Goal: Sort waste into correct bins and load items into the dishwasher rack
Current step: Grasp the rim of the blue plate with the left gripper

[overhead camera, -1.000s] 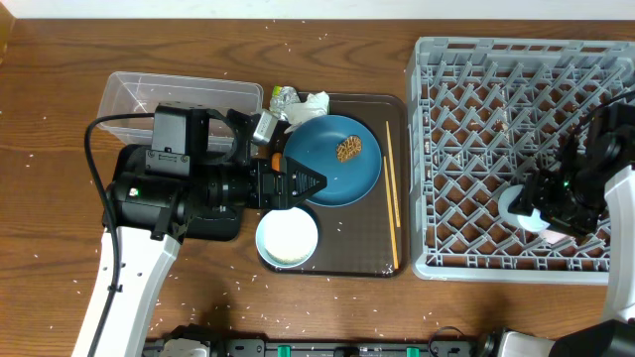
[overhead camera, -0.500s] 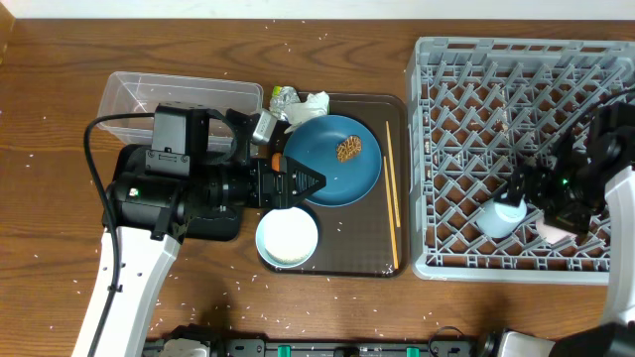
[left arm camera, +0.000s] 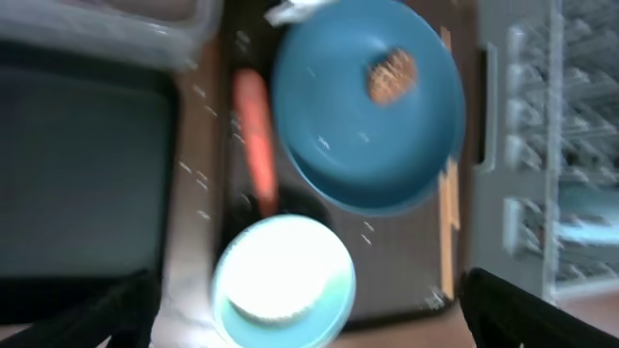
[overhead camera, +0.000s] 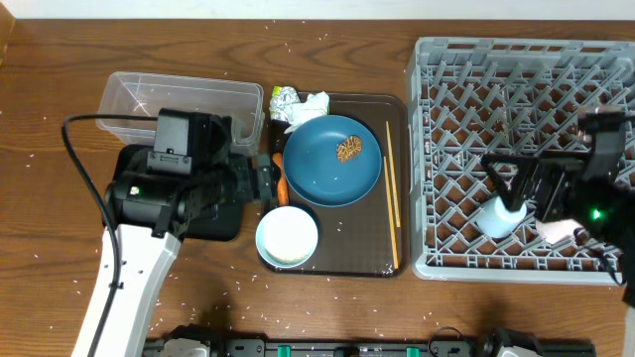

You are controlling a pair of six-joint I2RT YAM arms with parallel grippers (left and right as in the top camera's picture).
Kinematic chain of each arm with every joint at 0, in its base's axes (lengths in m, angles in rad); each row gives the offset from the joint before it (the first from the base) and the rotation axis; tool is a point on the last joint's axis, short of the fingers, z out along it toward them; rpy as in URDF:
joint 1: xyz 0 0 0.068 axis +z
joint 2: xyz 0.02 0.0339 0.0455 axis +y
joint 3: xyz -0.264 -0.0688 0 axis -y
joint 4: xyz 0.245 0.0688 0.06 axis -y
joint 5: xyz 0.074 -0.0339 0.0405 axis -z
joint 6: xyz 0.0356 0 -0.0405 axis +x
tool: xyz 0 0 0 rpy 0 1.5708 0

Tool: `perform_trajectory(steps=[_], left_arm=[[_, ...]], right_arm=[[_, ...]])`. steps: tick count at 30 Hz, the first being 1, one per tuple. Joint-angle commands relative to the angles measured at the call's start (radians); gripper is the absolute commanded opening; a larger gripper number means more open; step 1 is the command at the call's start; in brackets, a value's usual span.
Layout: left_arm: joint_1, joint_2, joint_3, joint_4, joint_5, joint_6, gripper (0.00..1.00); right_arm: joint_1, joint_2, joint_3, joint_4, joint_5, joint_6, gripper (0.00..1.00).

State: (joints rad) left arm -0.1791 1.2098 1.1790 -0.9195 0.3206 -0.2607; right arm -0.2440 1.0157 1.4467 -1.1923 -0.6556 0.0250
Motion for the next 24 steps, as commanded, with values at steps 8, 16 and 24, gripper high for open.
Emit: perform_trajectory(steps=[8, 16, 24], left_arm=[[-0.173, 0.267, -0.029, 0.190, -0.254, -0.007, 0.87], [-0.219, 0.511, -0.029, 0.338, -0.330, -0.060, 0.51], [-0.220, 0.632, -0.029, 0.403, -0.306, -0.060, 0.28]], right_arm=[[0.005, 0.027, -0.003, -0.060, -0.029, 0.011, 0.98], [0.004, 0.060, -0.004, -0.098, -0.029, 0.011, 0.96], [0.004, 0.078, -0.004, -0.101, -0.029, 0.011, 0.94]])
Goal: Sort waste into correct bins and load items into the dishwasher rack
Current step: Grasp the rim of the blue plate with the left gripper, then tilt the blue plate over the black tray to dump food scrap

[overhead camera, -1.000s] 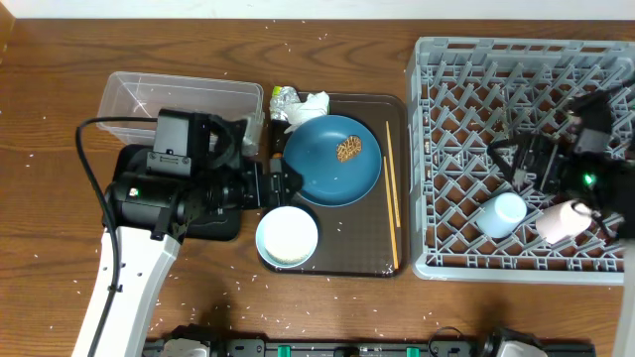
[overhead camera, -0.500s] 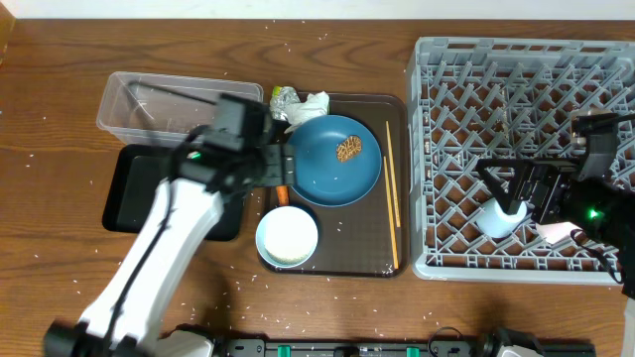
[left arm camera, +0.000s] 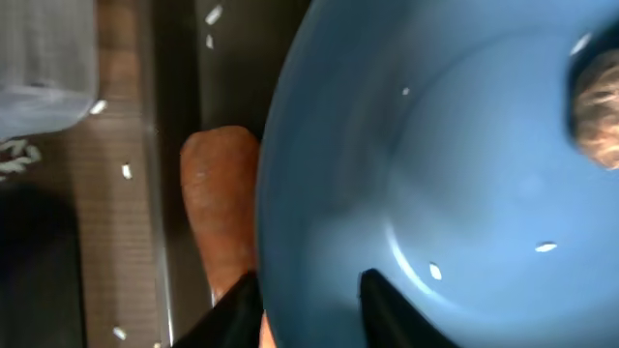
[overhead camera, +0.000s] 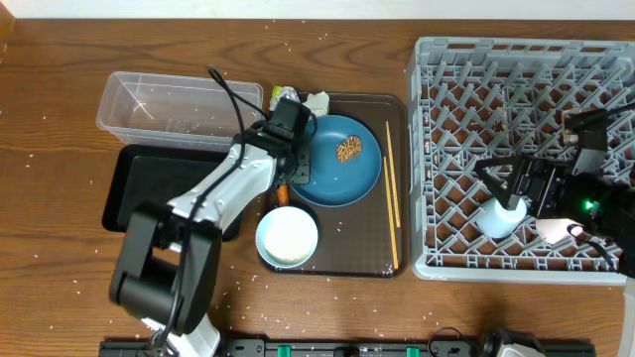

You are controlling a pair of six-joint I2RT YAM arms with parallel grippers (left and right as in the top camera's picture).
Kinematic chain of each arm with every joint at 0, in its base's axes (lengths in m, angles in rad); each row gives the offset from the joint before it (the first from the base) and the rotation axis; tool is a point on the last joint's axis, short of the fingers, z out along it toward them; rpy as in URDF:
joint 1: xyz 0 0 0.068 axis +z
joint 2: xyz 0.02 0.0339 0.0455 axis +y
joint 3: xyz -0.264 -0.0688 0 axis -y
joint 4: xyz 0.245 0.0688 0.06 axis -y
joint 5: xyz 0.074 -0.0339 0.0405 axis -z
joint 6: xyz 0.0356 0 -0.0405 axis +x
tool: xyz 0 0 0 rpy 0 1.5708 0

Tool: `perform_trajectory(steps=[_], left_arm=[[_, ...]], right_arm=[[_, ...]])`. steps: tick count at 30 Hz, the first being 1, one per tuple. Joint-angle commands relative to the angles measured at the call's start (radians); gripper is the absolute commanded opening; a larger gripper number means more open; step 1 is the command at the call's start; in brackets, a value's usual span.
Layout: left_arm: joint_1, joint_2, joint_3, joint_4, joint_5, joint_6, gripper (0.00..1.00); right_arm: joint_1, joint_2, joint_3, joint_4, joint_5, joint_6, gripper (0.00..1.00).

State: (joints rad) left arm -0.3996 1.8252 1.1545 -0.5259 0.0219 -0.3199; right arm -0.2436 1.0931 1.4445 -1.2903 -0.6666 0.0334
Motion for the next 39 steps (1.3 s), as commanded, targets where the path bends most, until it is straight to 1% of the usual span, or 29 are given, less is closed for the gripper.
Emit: perform_trajectory(steps=[1, 5, 8, 9, 10, 11, 12, 13, 14, 15, 17, 18, 21, 26, 29, 34, 39], left_arm=[[0.001, 0.024, -0.004, 0.018, -0.002, -0.001, 0.25], [-0.004, 0.061, -0.004, 0.061, 0.073, -0.001, 0.24], [-0.016, 0.087, -0.004, 0.075, 0.075, 0.000, 0.24], [-0.019, 0.098, -0.004, 0.082, 0.075, 0.000, 0.29], [-0.023, 0.109, -0.004, 0.089, 0.075, 0.000, 0.46], [-0.024, 0.117, -0.004, 0.094, 0.075, 0.000, 0.56], [-0.025, 0.123, -0.004, 0.096, 0.075, 0.000, 0.55], [-0.025, 0.125, -0.004, 0.096, 0.075, 0.000, 0.46], [-0.024, 0.125, -0.004, 0.095, 0.075, 0.000, 0.33], [-0.024, 0.124, -0.004, 0.095, 0.075, 0.000, 0.25], [-0.022, 0.116, -0.001, 0.093, 0.075, 0.000, 0.19], [-0.023, 0.111, 0.000, 0.092, 0.075, 0.001, 0.14], [-0.023, 0.077, 0.000, 0.080, 0.075, 0.000, 0.06], [-0.023, -0.034, 0.015, 0.014, 0.060, 0.000, 0.06], [-0.022, -0.147, 0.024, -0.045, 0.007, 0.000, 0.06], [-0.021, -0.348, 0.041, -0.204, -0.219, 0.002, 0.06], [-0.021, -0.541, 0.086, -0.403, -0.446, 0.008, 0.06]], right_arm=[[0.004, 0.000, -0.002, -0.002, -0.018, 0.002, 0.93], [0.004, 0.000, -0.002, 0.004, -0.013, 0.002, 0.93], [0.004, 0.000, -0.002, 0.003, -0.011, 0.002, 0.93], [0.004, 0.000, -0.002, 0.003, -0.011, 0.002, 0.93], [0.004, 0.000, -0.002, 0.003, -0.011, 0.002, 0.93], [0.004, 0.000, -0.002, 0.003, -0.011, 0.002, 0.93], [0.004, 0.000, -0.002, 0.003, -0.011, 0.002, 0.93], [0.004, 0.000, -0.002, 0.003, -0.011, 0.002, 0.93], [0.004, 0.000, -0.002, 0.003, -0.011, 0.002, 0.93], [0.004, 0.000, -0.002, 0.003, -0.011, 0.002, 0.93], [0.004, 0.000, -0.002, 0.003, -0.011, 0.002, 0.93], [0.004, 0.000, -0.002, 0.002, -0.011, 0.002, 0.93], [0.004, 0.000, -0.002, -0.003, -0.011, 0.002, 0.93], [0.004, 0.000, -0.002, -0.005, -0.011, 0.002, 0.92], [0.004, 0.000, -0.002, -0.008, -0.011, 0.002, 0.92], [0.004, 0.000, -0.002, -0.019, -0.011, 0.000, 0.93], [0.004, 0.000, -0.002, -0.022, -0.010, -0.006, 0.92]])
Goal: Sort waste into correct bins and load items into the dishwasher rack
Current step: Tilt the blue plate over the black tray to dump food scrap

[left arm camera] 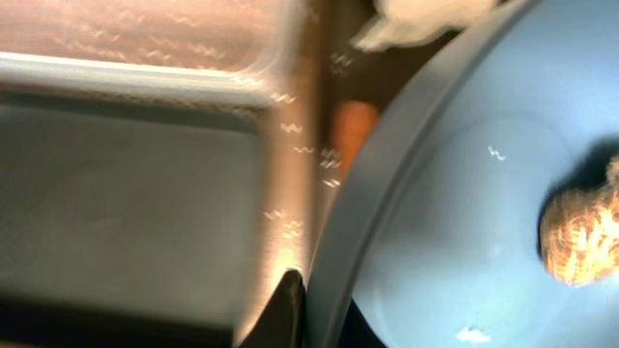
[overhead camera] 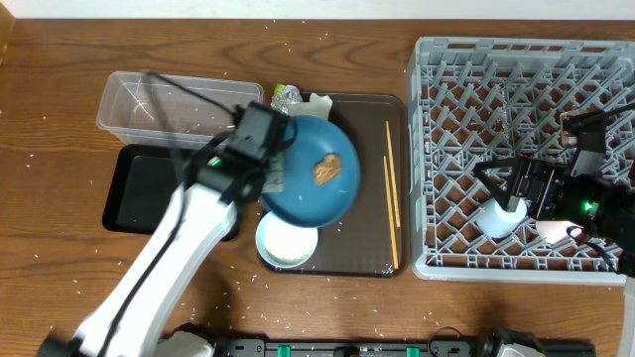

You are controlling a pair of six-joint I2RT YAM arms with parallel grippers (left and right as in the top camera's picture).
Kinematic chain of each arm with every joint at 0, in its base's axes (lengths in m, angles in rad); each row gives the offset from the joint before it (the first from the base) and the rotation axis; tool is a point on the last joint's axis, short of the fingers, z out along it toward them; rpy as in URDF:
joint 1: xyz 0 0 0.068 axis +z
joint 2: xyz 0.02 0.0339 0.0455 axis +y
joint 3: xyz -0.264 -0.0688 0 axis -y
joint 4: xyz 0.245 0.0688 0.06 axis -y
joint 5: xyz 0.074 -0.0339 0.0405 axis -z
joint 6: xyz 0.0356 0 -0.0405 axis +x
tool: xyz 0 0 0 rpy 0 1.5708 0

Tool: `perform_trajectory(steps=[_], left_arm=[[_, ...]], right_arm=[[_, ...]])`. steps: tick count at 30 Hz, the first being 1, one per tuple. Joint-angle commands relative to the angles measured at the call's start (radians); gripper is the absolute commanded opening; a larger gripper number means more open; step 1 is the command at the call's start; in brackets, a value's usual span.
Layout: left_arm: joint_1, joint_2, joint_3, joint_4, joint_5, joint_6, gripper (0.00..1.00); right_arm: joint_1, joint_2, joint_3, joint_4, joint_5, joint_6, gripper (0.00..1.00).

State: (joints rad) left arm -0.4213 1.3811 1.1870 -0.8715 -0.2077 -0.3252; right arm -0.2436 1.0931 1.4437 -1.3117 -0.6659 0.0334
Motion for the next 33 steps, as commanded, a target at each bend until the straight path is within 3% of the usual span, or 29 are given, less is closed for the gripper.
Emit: perform_trajectory(steps=[1, 9, 13, 25, 33], left_arm=[[0.001, -0.129, 0.062, -0.096, -0.264, 0.013, 0.06], [0.010, -0.286, 0.066, -0.365, -0.656, -0.018, 0.06], [0.055, -0.247, 0.049, -0.495, -0.748, -0.221, 0.06], [0.055, 0.133, 0.028, -0.470, -1.040, -0.316, 0.06], [0.023, 0.206, 0.029, -0.496, -1.147, -0.315, 0.06]], right_arm=[[0.004, 0.000, -0.001, -0.001, -0.011, -0.010, 0.92], [0.004, 0.000, -0.001, -0.001, -0.011, -0.029, 0.93], [0.004, 0.000, -0.001, -0.001, -0.011, -0.031, 0.94], [0.004, 0.000, -0.001, -0.013, -0.011, -0.032, 0.94], [0.004, 0.000, -0.001, -0.031, 0.014, -0.050, 0.94]])
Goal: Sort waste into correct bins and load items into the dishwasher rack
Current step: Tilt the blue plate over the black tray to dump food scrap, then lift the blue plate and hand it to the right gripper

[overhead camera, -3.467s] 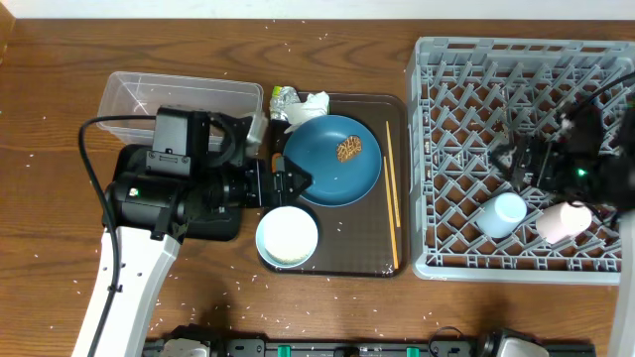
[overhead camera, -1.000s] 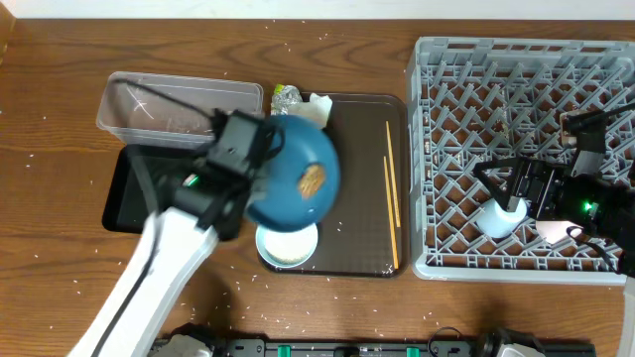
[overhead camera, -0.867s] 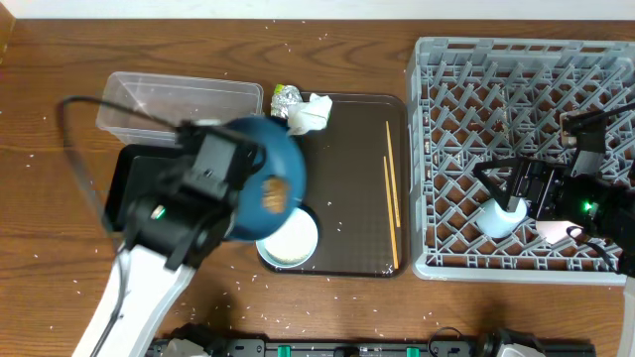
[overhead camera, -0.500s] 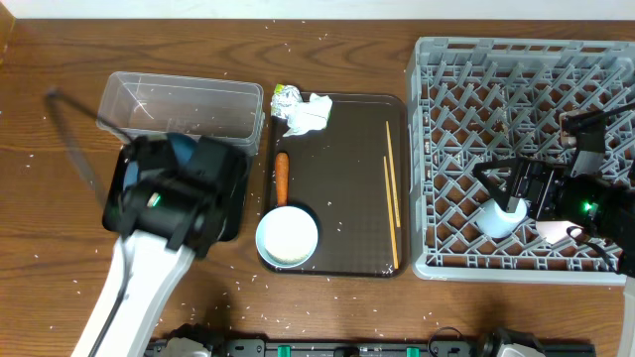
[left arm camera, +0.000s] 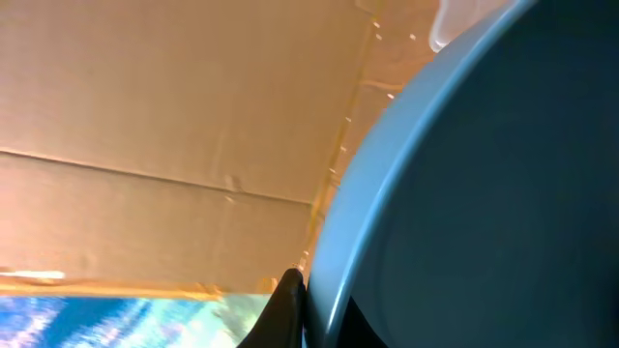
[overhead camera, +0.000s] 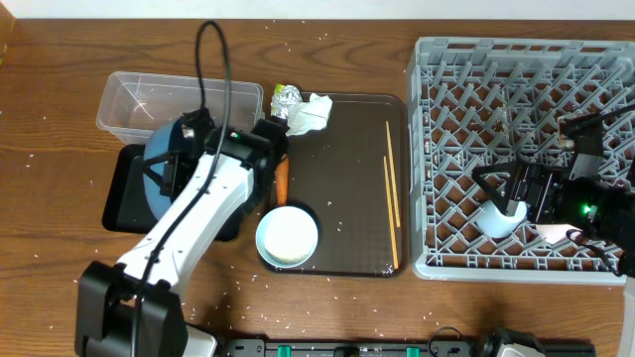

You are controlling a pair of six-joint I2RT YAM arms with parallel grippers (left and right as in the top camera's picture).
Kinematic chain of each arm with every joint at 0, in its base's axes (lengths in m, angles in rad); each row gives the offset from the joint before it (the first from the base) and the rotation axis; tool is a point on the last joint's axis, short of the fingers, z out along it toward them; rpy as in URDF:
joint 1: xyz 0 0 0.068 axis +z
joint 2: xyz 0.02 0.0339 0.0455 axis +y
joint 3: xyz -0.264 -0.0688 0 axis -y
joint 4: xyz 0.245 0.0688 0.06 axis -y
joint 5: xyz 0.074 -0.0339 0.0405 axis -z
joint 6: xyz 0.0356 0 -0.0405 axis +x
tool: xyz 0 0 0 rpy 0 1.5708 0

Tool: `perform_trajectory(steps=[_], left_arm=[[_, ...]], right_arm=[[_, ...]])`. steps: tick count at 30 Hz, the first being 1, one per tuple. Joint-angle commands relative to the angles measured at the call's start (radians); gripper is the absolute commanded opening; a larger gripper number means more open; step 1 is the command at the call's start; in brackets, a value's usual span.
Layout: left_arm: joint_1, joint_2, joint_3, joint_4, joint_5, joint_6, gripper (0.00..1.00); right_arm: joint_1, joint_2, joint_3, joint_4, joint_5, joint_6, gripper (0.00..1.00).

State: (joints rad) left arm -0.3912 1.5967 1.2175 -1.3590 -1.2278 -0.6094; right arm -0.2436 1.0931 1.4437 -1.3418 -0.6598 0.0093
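Observation:
My left gripper (overhead camera: 185, 149) is shut on the rim of the blue plate (overhead camera: 162, 167), which hangs steeply tilted over the black bin (overhead camera: 127, 203). In the left wrist view the plate (left arm camera: 464, 193) fills the right side, with one black finger (left arm camera: 288, 304) pressed against its rim. The food scrap does not show. On the brown tray (overhead camera: 347, 218) lie a white bowl (overhead camera: 288, 236), a carrot (overhead camera: 282, 180), chopsticks (overhead camera: 390, 188), a foil ball (overhead camera: 286, 96) and a crumpled napkin (overhead camera: 312, 111). My right gripper (overhead camera: 503, 186) stands open over a white cup (overhead camera: 499, 216) inside the grey dishwasher rack (overhead camera: 427, 149).
A clear plastic bin (overhead camera: 179, 99) stands behind the black bin at the left. Small white crumbs are scattered over the wooden table (overhead camera: 60, 79). The left arm's cable (overhead camera: 213, 59) loops above the clear bin.
The left gripper has carried the blue plate from above the tray leftwards to over the black bin and tipped it much steeper. The scrap on it no longer shows. The right arm has barely moved.
The left gripper was open above the black bin, with the plate flat on the tray. It then stood at the plate's left rim. Later it held the plate lifted and tilted over the tray, scrap still on it. Now the plate hangs over the black bin.

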Motion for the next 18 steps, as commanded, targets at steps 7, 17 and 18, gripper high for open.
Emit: perform_trajectory(steps=[7, 17, 18], left_arm=[[-0.010, -0.010, -0.002, -0.007, -0.108, -0.033, 0.06], [-0.014, -0.118, 0.152, 0.017, 0.297, -0.043, 0.05], [-0.014, -0.142, 0.181, 0.038, 0.371, -0.014, 0.06]], right_arm=[[0.004, 0.000, -0.001, 0.000, 0.008, -0.026, 0.95], [0.004, 0.000, -0.001, 0.003, 0.004, -0.039, 0.96], [0.007, 0.000, -0.001, 0.003, -0.008, -0.054, 0.97]])
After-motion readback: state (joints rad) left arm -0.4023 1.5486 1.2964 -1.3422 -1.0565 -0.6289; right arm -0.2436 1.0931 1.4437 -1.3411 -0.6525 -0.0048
